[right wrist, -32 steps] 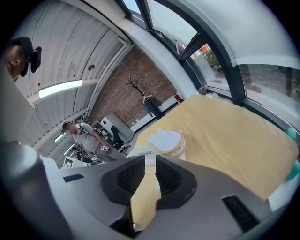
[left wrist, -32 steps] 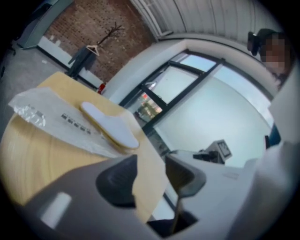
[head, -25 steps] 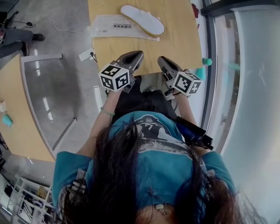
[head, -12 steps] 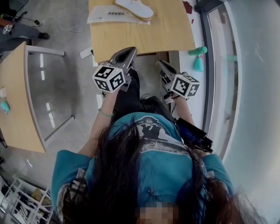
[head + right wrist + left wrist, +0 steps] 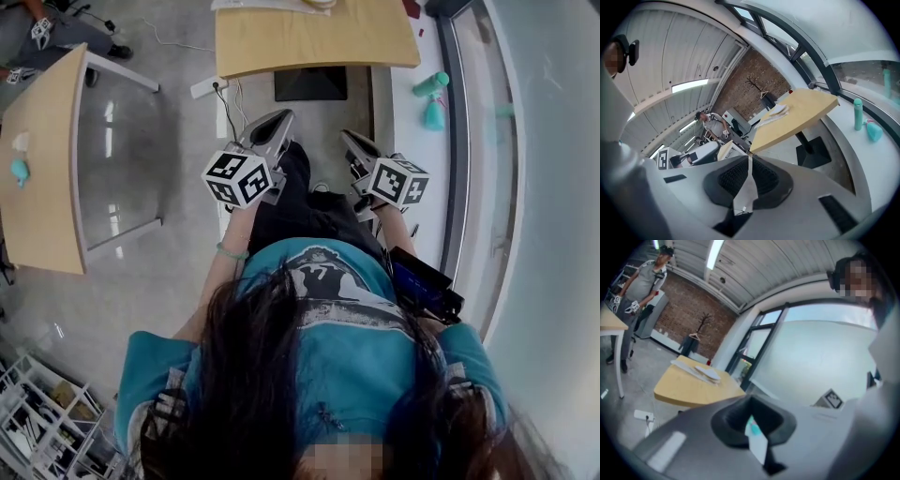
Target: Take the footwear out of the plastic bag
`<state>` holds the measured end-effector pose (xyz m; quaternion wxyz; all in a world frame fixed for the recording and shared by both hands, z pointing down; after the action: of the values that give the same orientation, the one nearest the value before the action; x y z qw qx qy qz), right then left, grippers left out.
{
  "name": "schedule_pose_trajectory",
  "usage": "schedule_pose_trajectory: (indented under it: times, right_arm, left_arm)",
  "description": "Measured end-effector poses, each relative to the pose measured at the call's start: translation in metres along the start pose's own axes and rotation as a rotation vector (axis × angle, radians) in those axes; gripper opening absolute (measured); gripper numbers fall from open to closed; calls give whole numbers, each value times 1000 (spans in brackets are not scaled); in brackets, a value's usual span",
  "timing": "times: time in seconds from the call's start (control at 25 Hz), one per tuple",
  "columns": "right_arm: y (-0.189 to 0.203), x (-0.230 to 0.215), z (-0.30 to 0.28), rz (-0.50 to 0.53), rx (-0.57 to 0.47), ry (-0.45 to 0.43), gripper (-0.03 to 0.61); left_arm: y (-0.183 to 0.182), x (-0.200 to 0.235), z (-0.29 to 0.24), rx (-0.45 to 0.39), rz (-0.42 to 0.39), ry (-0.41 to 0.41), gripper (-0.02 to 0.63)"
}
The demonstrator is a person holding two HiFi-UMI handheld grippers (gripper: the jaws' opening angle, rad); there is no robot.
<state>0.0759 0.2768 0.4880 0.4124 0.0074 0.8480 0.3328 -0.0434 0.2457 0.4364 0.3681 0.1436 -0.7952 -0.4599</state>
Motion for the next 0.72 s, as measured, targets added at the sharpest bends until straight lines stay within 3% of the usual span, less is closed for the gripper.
schedule_pose_trajectory:
  times: [0.28, 0.6, 0.72]
  right_arm:
    - [4, 14, -7, 7, 16, -50, 36]
    - [9, 16, -4, -52, -12, -55, 36]
    - [26, 36, -8, -77, -36, -47, 35]
  left_arm:
    - [3, -2, 12, 1, 3, -26, 0]
    - [13, -16, 17, 48, -22, 10, 0]
    - [20, -13, 45, 65, -45, 24, 0]
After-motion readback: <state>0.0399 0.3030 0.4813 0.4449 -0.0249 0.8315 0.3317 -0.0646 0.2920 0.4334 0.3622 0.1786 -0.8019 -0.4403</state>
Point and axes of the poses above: the fingertips, and each gripper's own axes: z backward along the fingers, x to its left, y out of its underside, the point moved 1 cm from there along z, backward along the fingers, and after that the axes turned 8 degrees about x, right-handed, at the moved point
